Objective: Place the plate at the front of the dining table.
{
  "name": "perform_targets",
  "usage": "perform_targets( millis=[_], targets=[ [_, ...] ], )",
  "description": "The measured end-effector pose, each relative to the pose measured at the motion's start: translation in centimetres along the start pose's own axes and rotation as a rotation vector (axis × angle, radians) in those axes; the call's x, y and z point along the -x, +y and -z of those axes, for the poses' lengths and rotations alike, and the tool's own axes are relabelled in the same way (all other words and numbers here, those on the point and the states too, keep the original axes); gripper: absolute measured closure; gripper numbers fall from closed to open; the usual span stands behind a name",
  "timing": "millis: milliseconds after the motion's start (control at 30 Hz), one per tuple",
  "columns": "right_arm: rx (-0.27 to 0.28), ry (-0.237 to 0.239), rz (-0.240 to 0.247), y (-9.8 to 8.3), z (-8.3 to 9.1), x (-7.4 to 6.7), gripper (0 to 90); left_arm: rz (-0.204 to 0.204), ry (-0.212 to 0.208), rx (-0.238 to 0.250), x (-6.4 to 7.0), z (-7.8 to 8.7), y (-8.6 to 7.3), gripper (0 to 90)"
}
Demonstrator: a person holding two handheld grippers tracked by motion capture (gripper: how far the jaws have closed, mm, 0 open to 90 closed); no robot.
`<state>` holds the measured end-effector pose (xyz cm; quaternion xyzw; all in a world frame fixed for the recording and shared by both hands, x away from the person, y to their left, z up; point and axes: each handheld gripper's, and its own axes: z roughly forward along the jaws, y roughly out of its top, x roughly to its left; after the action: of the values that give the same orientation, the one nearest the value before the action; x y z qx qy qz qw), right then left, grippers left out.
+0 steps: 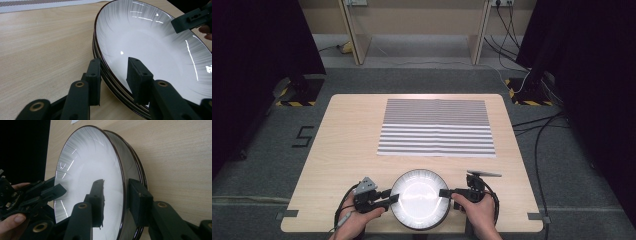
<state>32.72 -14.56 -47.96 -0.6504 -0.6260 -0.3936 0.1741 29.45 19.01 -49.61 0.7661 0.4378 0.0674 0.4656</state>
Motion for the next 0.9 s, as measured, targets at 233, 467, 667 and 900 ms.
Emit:
perform_targets(
  millis=[233, 467, 667, 900],
  targets=[
    [0.009, -0.002, 0.008, 0.0, 0.0, 0.8, 82.4, -0.023, 0.019, 0.015, 0.1, -0.2, 0.0, 64.0],
    [0.015, 0.010, 0.007, 0.0, 0.0, 1.0, 83.0, -0.011, -0.003, 0.030, -0.1, -0.2, -0.1, 64.1],
    [0.010, 0.060, -0.020, 0.3, 0.0, 1.5, 82.2, 0.011, -0.053, 0.081, -0.4, 0.7, 0.3, 54.5],
    [-0.015, 0.096, -0.042, 0.5, 0.1, 1.9, 81.6, 0.017, -0.078, 0.157, -0.8, 2.7, 1.2, 51.4]
  ],
)
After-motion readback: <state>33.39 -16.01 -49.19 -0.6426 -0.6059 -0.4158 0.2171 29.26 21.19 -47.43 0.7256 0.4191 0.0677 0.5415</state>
